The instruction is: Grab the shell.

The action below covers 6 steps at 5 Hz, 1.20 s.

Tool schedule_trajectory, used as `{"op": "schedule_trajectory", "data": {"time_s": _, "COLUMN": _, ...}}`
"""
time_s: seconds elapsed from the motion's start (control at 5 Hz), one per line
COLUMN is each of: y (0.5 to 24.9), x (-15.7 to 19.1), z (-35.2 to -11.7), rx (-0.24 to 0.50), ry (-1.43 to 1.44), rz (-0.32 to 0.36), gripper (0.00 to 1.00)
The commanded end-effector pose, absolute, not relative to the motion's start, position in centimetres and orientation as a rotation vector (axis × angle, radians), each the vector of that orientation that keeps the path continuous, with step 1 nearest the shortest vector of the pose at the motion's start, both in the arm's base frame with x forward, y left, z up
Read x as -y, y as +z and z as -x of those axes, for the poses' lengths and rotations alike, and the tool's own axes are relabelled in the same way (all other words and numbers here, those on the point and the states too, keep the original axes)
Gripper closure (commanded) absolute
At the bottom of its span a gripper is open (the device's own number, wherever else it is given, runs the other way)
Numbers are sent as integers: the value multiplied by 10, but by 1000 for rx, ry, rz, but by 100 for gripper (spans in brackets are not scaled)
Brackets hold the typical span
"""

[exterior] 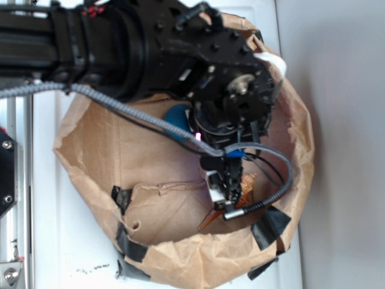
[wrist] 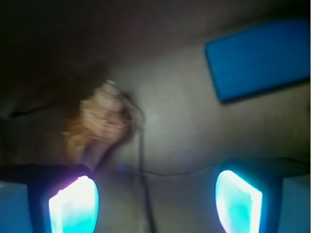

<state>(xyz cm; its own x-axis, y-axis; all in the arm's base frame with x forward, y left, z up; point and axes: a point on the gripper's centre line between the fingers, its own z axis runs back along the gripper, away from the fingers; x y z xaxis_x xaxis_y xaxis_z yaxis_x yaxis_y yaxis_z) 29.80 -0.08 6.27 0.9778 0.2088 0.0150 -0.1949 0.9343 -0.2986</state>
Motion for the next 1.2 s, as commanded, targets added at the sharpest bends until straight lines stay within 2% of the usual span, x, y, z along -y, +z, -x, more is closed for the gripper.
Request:
{"op": "schedule_trajectory", "data": {"time_s": 0.0, "y": 69, "x": 33, "z": -320, "rx": 102, "ry": 158, "rz": 353, "gripper": 0}}
{"op": "schedule_trajectory", "data": {"time_s": 0.2, "y": 51, "x": 58, "z": -320, "rx": 88, "ry": 83, "rz": 369, "gripper": 0}}
{"op": "schedule_trajectory", "data": {"time_s": 0.4, "y": 21, "x": 69, "z": -318, "rx": 61, "ry": 25, "rz": 294, "gripper": 0}}
{"op": "schedule_trajectory", "data": {"time_s": 0.6, "y": 6, "x": 68, "z": -317, "rx": 35, "ry": 18, "rz": 239, "gripper": 0}}
{"op": "schedule_trajectory", "data": {"time_s": 0.8, "y": 15, "x": 60, "z": -316, "rx": 48, "ry": 22, "rz": 236, "gripper": 100}}
{"op": "schedule_trajectory", "data": {"time_s": 1.0, "y": 27, "x": 47, "z": -312, "rx": 76, "ry": 26, "rz": 234, "gripper": 100}}
